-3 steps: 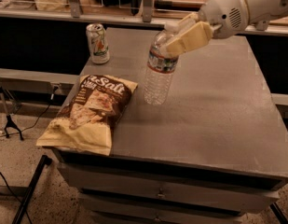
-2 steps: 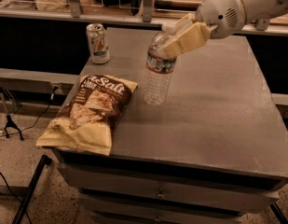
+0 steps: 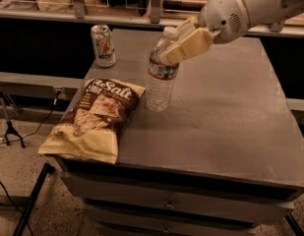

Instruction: Move water bottle near brown chip bag

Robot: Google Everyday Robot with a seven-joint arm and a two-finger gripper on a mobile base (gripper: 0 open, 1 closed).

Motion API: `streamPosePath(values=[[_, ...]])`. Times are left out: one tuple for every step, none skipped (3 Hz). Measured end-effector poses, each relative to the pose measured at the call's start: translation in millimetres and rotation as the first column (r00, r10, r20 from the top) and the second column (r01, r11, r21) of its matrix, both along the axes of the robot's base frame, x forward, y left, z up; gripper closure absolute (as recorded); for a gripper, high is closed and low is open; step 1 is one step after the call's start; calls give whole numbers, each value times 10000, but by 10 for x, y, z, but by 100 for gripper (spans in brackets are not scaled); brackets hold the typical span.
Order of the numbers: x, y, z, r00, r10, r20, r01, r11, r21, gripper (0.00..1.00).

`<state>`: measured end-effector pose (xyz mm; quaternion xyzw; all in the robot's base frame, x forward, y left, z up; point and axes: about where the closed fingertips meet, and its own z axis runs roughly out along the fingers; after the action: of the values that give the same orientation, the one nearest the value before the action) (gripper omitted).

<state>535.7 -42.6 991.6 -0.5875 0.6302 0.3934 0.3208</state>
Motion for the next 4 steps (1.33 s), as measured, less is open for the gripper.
streamPosePath(values=[[6, 120, 26, 9992, 322, 255, -326, 9994, 151, 84], [-14, 227, 16, 9965, 655, 525, -650, 9978, -109, 61], [-48, 310, -59, 9918, 1036, 752, -999, 9937, -516, 38], [-76, 398, -147, 9860, 1451, 819, -1394, 9876, -718, 14]])
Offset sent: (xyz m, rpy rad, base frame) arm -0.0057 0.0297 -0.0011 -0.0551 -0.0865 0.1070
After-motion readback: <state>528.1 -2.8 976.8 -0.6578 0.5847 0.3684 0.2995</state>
